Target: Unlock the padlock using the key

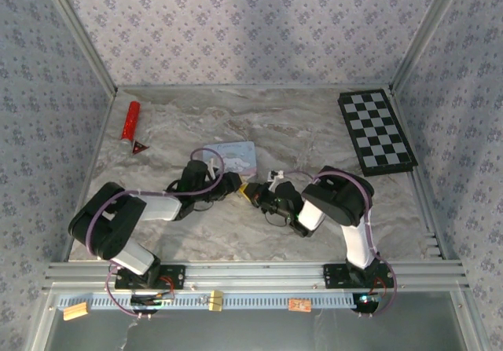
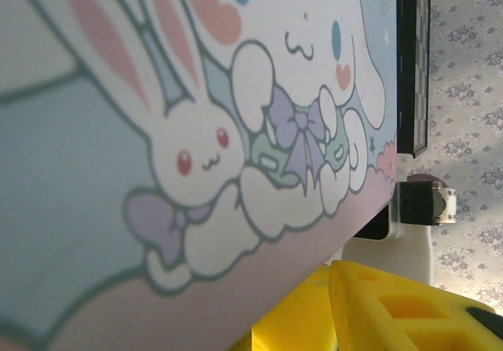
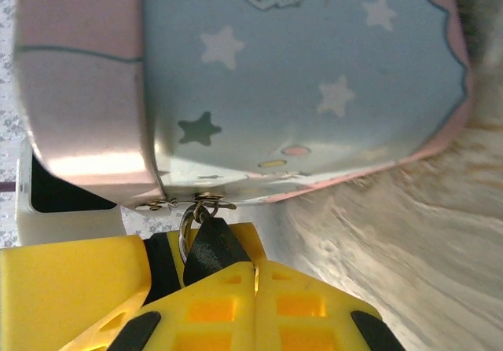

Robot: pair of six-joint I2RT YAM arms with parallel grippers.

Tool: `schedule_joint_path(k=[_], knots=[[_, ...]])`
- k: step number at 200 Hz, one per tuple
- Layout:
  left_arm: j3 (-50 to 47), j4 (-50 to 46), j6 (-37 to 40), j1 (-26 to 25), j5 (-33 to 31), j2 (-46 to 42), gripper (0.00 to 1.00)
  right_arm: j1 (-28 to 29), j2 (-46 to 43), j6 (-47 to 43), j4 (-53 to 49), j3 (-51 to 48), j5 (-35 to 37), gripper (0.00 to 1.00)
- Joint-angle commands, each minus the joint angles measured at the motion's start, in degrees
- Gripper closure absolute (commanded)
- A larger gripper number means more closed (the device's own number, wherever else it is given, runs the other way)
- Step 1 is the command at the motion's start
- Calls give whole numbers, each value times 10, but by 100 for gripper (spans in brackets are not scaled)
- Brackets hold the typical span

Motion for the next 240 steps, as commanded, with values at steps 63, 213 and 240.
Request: schedule_joint_path(k=[63, 213, 240], knots=[[-5, 94, -18, -21, -49, 22, 48, 31, -18, 50, -48, -70, 73, 100], [-43, 100, -21, -54, -78, -19, 59, 66, -58, 85, -67, -56, 105, 100], [-37, 68, -14, -55, -81, -25, 60, 64, -49, 79, -56, -44, 93, 100]])
